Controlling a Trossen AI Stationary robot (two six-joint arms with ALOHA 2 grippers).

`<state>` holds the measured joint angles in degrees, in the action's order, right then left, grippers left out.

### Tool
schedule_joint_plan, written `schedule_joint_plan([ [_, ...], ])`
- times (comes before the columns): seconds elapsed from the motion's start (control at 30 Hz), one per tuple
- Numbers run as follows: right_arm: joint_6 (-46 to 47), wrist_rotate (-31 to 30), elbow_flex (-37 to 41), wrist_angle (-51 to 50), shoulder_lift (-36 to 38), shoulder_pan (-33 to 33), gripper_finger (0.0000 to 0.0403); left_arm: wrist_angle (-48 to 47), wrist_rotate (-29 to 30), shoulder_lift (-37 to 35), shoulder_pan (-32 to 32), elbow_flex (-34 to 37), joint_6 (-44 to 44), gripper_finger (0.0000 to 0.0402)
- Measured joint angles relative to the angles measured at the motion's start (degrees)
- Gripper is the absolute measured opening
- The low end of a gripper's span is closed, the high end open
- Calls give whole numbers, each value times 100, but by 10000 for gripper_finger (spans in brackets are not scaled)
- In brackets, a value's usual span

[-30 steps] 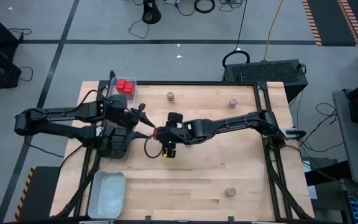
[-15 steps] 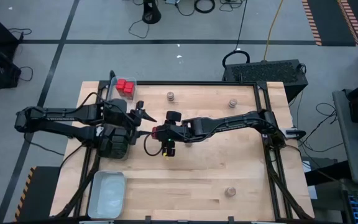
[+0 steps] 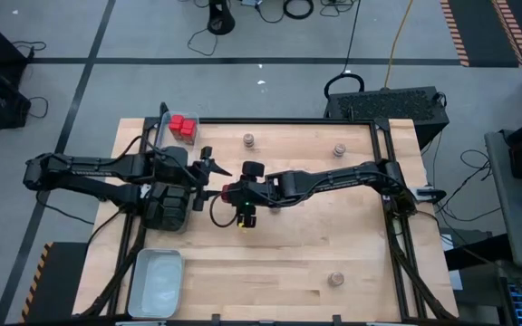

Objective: Sort spices by type
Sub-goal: Put the red seasoning can into the transparent bin

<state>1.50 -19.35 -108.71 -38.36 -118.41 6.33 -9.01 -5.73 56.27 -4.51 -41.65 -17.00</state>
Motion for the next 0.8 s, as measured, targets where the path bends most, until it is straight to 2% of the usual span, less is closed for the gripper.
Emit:
schedule_joint_plan([
  [0.63,-49,-2,0,-51,0,-37,197,215,-1,140,0,0,9,249],
  [0.8,-63,-2,0,-54,0,-37,197,375,-3,357,4,2,-21,274],
])
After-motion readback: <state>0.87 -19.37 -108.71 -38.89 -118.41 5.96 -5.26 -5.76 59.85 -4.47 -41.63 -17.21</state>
